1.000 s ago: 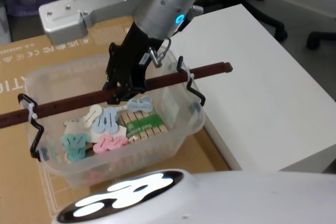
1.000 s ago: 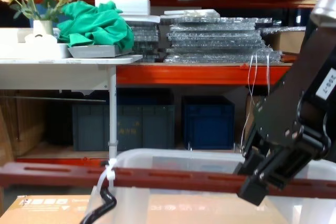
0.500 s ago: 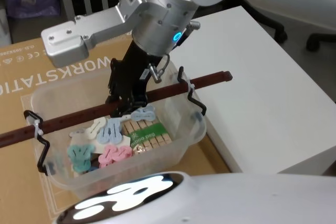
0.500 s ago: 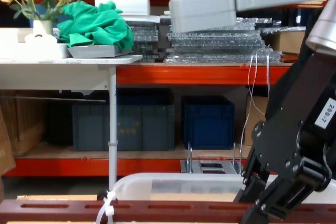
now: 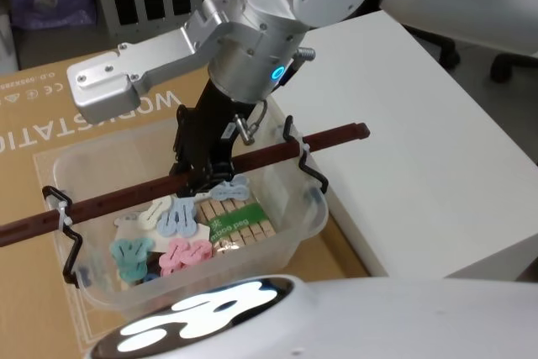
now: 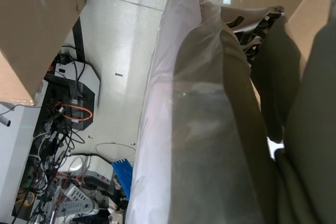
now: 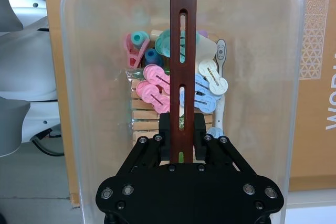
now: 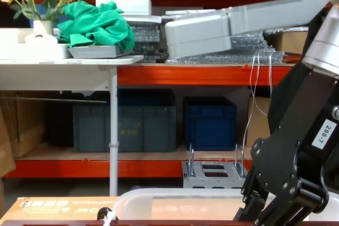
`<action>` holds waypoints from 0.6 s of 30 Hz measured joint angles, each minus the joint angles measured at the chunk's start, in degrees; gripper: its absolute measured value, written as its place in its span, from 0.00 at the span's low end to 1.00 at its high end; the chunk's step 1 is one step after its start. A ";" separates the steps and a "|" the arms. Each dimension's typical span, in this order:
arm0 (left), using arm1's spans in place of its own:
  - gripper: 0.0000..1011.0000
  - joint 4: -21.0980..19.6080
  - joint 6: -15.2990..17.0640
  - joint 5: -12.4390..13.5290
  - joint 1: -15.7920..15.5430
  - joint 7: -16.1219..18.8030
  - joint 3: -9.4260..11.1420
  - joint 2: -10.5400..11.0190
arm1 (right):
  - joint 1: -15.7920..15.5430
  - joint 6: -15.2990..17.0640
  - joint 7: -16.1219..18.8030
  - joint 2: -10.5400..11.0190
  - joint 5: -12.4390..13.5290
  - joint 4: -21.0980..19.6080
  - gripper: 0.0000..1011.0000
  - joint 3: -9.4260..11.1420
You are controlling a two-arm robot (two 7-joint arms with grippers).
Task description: Use one hand to grasp the basket and place it at the designated location.
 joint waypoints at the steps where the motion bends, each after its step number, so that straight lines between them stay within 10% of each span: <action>1: 0.00 0.00 0.00 0.00 0.00 0.00 0.00 0.00 | 0.02 0.02 -0.08 -0.03 -0.08 0.06 0.23 -0.14; 18: 0.00 0.00 0.00 0.00 0.00 0.00 0.00 0.00 | 0.73 0.91 -1.37 -0.77 -1.55 1.25 0.23 -3.07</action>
